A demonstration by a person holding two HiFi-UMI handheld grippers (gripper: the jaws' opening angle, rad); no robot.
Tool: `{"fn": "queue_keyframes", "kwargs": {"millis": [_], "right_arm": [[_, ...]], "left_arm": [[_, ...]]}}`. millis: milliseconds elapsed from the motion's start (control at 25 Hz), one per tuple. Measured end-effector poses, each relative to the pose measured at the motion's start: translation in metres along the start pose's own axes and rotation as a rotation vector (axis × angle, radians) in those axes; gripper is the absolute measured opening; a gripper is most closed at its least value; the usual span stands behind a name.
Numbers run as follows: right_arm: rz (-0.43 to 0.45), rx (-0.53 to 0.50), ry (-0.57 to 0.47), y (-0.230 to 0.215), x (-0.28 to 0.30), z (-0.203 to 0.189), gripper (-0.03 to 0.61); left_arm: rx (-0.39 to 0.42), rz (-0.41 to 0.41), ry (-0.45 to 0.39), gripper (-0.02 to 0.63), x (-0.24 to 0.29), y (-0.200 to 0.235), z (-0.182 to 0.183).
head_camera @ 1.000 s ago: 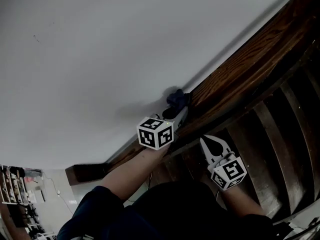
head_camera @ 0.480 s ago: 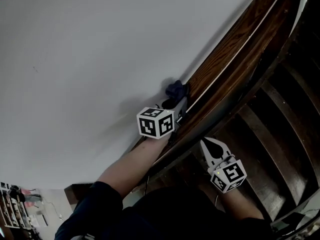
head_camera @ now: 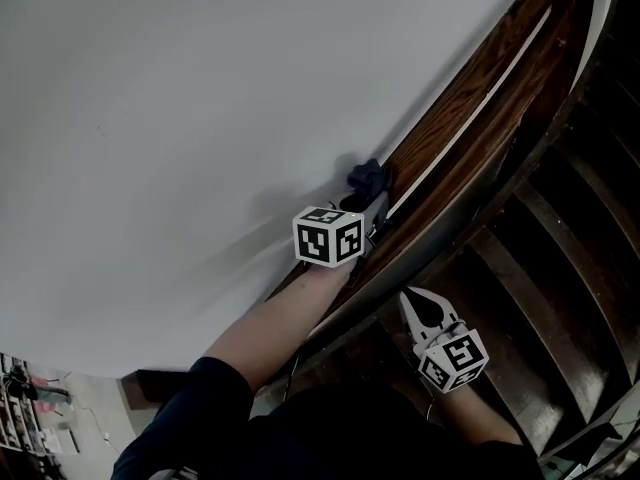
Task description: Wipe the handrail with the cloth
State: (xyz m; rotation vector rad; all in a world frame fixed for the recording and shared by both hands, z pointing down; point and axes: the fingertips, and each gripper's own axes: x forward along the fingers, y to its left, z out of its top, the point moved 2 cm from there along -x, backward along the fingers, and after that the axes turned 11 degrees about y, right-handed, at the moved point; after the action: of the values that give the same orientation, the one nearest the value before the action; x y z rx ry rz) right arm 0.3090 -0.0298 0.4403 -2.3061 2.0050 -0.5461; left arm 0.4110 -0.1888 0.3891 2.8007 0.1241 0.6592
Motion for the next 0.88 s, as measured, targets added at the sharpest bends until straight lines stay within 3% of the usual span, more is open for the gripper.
{"fn": "queue_keyframes", "kwargs": {"millis": [400, 560, 880], "right_arm": [[0.125, -0.057, -0.009, 0.051, 0.023, 0.018, 0.009], [0.186, -0.084, 0.004, 0.092, 0.034, 0.010, 0.009], [0.360, -0.150, 0.111, 0.186, 0.055, -0.012, 0.009]], "left_arm": [[0.045, 0.005, -0.045, 0.078, -0.084, -0.017, -0.028], [0.062, 0.026, -0.067, 0.078, -0.144, -0.021, -0.061], [-0.006, 0.127, -0.086, 0.078, -0.269, -0.019, -0.147]]}}
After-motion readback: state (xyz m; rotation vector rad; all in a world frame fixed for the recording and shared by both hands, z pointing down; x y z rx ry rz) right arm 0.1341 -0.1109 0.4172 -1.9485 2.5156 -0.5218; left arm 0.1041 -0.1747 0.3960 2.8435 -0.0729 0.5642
